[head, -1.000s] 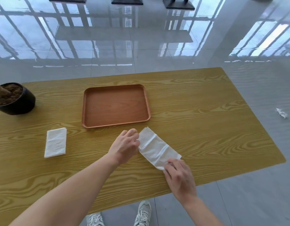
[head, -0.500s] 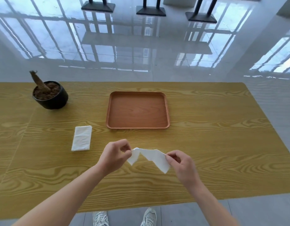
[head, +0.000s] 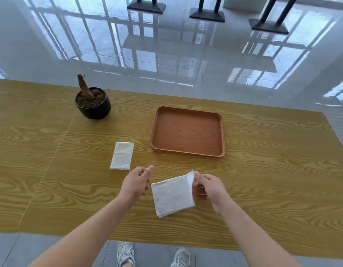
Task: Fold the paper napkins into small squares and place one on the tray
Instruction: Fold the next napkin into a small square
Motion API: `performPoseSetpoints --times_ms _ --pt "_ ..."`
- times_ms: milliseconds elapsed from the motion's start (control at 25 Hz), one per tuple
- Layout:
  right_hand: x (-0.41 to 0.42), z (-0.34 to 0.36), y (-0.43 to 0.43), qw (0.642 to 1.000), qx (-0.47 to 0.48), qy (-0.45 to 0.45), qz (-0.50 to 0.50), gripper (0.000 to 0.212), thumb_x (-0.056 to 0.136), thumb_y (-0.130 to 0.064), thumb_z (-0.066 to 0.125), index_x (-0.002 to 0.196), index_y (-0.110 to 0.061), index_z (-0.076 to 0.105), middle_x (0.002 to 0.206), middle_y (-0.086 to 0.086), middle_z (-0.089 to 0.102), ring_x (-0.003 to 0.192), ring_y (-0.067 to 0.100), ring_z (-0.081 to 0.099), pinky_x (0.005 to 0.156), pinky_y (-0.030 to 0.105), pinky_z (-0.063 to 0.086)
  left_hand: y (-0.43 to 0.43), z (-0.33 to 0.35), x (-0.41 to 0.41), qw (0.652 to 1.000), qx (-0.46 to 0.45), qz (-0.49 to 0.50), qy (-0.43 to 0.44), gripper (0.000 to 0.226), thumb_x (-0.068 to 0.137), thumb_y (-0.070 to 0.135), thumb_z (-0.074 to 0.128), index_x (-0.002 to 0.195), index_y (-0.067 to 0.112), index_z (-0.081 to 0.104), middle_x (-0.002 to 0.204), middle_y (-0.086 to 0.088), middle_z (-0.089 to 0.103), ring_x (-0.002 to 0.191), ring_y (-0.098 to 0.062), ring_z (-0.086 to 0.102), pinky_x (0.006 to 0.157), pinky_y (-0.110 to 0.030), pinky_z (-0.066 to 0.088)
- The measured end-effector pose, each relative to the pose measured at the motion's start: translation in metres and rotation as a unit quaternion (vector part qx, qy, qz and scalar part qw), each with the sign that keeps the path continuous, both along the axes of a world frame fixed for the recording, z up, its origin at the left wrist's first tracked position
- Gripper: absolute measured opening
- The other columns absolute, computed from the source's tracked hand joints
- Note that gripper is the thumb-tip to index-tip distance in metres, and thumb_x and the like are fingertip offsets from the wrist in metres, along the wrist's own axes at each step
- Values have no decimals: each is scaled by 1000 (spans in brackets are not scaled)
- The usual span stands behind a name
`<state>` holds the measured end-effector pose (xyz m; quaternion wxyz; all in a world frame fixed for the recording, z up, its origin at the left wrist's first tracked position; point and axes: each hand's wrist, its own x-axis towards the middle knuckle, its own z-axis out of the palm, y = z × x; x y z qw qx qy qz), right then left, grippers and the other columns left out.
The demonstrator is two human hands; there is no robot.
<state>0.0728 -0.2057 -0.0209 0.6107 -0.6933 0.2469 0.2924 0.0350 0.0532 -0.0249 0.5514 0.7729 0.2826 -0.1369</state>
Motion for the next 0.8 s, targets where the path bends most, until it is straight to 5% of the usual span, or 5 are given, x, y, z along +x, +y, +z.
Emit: performPoseSetpoints --times_ms 80,160,360,640,800 --pt "0 -5 -2 997 -68 -32 12 40 86 -46 76 102 -11 69 88 5 76 67 15 67 64 32 59 -1 -8 -13 983 161 -74 -52 19 90 37 67 101 21 67 88 5 66 79 -15 64 67 -35 56" --pt "-2 -9 -5 987 -139 -61 45 44 81 -51 78 108 -17 66 95 4 75 73 16 70 77 41 62 -6 -20 -31 925 299 -166 -169 23 86 25 71 107 17 68 98 3 62 90 -18 60 74 -35 53" --pt "-13 -7 8 892 -304 -240 234 44 86 -66 61 112 -30 63 97 -13 64 86 9 62 74 37 55 -26 -44 -56 803 405 -349 -263 26 81 31 65 105 21 67 120 -4 64 120 -28 59 97 -43 47" --pt "-47 -29 14 811 -387 -305 316 26 91 -33 66 116 -28 63 99 -10 57 92 12 59 67 26 45 -13 -54 -64 766 448 -392 -242 37 87 34 62 123 24 60 140 -5 57 138 -29 47 107 -54 44" --pt "-56 -31 22 826 -374 -282 314 23 91 -31 65 113 -26 62 95 -9 64 90 16 63 67 27 43 -14 -41 -56 785 459 -352 -222 36 82 21 68 118 19 66 140 -12 58 138 -32 48 108 -55 43"
